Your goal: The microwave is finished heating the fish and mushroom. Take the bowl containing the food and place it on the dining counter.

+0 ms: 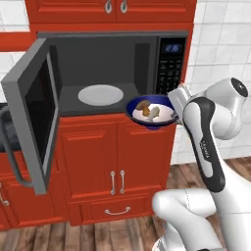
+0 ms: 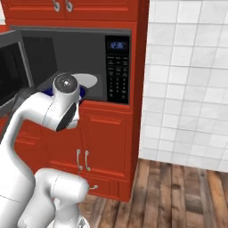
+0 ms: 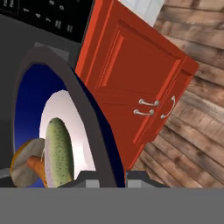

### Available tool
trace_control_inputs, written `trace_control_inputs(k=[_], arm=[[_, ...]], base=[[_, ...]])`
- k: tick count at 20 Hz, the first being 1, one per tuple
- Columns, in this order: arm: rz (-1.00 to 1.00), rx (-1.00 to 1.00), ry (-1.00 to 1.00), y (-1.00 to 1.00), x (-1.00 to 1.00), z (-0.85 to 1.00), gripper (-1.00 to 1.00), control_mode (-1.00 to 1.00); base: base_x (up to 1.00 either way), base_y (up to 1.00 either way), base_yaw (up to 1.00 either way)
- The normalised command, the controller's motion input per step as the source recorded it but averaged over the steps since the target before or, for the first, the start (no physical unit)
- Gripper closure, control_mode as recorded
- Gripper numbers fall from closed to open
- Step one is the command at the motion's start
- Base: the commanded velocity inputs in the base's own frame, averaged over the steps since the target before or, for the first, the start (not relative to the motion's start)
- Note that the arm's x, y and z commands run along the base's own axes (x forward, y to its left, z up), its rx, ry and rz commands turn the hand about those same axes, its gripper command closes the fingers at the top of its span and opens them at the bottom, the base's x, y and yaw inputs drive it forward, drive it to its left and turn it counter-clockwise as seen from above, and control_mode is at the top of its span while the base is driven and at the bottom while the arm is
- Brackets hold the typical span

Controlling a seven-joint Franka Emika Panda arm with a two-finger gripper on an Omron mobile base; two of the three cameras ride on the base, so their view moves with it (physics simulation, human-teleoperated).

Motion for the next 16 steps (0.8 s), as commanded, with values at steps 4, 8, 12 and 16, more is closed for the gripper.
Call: trace_control_inputs(k=[4, 8, 12, 16], arm=[[0.00, 0.00, 0.00, 0.00, 0.00, 0.00, 1.00, 1.00], [0.00, 0.00, 0.00, 0.00, 0.00, 0.00, 1.00, 1.00], [0.00, 0.00, 0.00, 0.00, 0.00, 0.00, 1.00, 1.00], [0.00, 0.00, 0.00, 0.00, 0.00, 0.00, 1.00, 1.00]], base=[[-0.97, -0.51, 0.34], [-0.96, -0.49, 0.53], [-0.88, -0.26, 0.65], [-0.84, -0.19, 0.79]])
